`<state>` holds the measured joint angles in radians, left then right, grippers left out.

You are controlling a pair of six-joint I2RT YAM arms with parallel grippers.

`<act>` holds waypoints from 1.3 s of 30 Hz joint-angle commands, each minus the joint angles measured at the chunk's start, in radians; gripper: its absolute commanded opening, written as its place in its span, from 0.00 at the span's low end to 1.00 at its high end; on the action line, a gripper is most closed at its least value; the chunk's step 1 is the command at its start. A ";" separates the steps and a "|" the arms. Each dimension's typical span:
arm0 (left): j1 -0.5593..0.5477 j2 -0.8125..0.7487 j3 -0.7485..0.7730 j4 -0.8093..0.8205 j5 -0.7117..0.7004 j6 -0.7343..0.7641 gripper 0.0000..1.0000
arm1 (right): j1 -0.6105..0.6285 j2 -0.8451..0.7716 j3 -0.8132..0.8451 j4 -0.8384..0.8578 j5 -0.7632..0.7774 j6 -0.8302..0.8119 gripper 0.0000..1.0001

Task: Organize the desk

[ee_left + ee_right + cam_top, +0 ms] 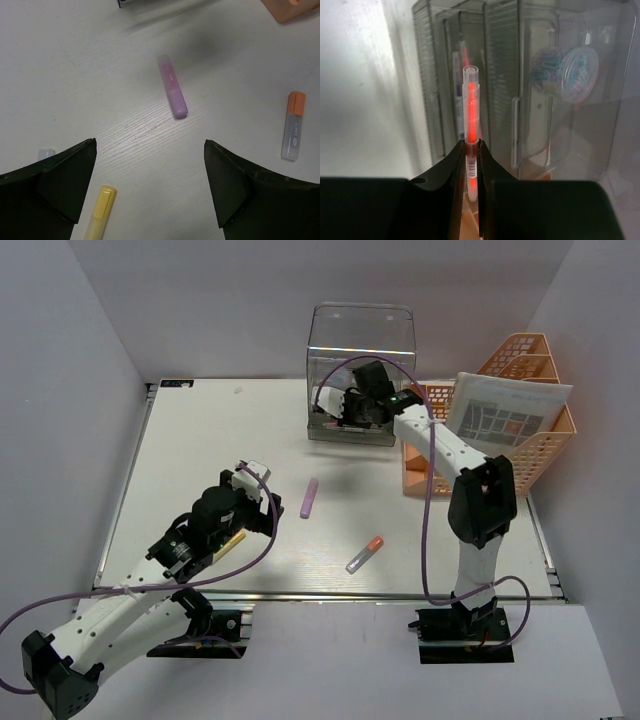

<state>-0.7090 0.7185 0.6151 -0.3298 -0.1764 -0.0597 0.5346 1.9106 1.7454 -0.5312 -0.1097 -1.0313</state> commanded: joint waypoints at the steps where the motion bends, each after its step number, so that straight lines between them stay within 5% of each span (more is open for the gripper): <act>1: 0.000 0.007 -0.002 0.006 -0.006 0.006 0.98 | 0.019 0.077 0.083 0.109 0.080 -0.010 0.12; 3: 0.000 0.009 -0.002 0.006 -0.003 0.006 0.98 | 0.027 0.105 0.092 0.143 0.135 -0.007 0.17; 7: 0.000 0.006 -0.003 0.011 -0.002 0.008 0.98 | 0.028 0.125 0.075 0.184 0.182 -0.009 0.43; 12: 0.000 0.006 -0.003 0.008 0.005 0.009 0.98 | 0.022 0.110 0.062 0.188 0.174 0.013 0.52; 15: 0.000 -0.001 -0.002 0.008 0.005 0.011 0.98 | 0.021 0.076 0.066 0.149 0.121 0.043 0.37; 16: 0.000 -0.001 0.000 0.006 0.003 0.009 0.98 | 0.021 0.065 0.080 0.107 0.070 0.053 0.15; 18: 0.000 -0.007 0.000 0.008 0.006 0.011 0.98 | 0.013 0.038 0.088 0.047 -0.028 0.044 0.00; 21: 0.000 -0.013 -0.002 0.006 0.006 0.009 0.98 | 0.010 0.015 0.068 -0.147 -0.201 -0.077 0.00; 24: 0.000 -0.014 0.000 0.006 0.012 0.011 0.98 | 0.015 0.024 0.000 -0.201 -0.217 -0.131 0.00; 39: 0.000 -0.017 0.000 0.011 0.025 0.017 0.98 | 0.007 0.206 -0.023 0.144 0.105 0.042 0.00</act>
<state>-0.7090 0.7143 0.6151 -0.3290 -0.1680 -0.0490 0.5446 2.1174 1.7351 -0.5343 -0.1081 -1.0359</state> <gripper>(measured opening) 0.975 0.014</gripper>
